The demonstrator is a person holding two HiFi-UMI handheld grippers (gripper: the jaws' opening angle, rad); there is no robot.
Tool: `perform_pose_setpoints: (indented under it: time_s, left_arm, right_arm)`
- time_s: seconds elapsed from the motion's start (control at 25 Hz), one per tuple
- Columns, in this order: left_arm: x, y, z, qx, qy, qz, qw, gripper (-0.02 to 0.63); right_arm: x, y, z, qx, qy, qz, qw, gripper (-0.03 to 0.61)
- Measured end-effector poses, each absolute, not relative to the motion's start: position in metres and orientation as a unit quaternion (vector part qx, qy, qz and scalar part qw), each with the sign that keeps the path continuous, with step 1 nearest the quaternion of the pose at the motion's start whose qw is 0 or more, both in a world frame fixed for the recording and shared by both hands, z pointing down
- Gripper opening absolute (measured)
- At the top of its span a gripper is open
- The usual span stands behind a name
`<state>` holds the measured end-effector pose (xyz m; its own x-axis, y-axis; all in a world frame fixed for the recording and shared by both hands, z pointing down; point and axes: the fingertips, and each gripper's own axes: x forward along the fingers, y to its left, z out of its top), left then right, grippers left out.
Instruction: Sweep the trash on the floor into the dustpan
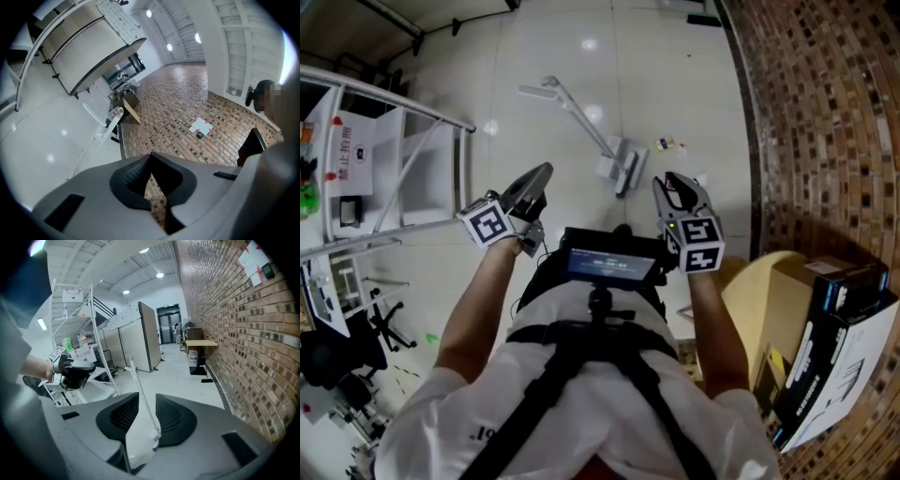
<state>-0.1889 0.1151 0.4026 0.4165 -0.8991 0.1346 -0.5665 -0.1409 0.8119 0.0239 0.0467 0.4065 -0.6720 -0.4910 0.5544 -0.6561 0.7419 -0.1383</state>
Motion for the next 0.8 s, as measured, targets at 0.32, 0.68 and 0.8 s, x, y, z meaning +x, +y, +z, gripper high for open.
perform_pose_setpoints:
  time_s: [0.32,0.68,0.8]
  left_arm:
    - [-0.211,0.098,0.418,0.723,-0.504,-0.187,0.433,0.002]
    - [-0.290,0.057,0.449,0.675,-0.519,-0.208,0.481,0.021]
    - [-0.323,0.045,0.460,0.645,-0.513,-0.243,0.511,0.126]
  right_arm:
    - [-0.007,0.036,0.415,0.307,-0.900,0.163,0.263,0.118]
    - [-0.088,0.011,0.420,0.311,-0.902,0.119,0.274,0.121]
    - [-0.137,-0.001,0.421,0.306,-0.908,0.082,0.275,0.159]
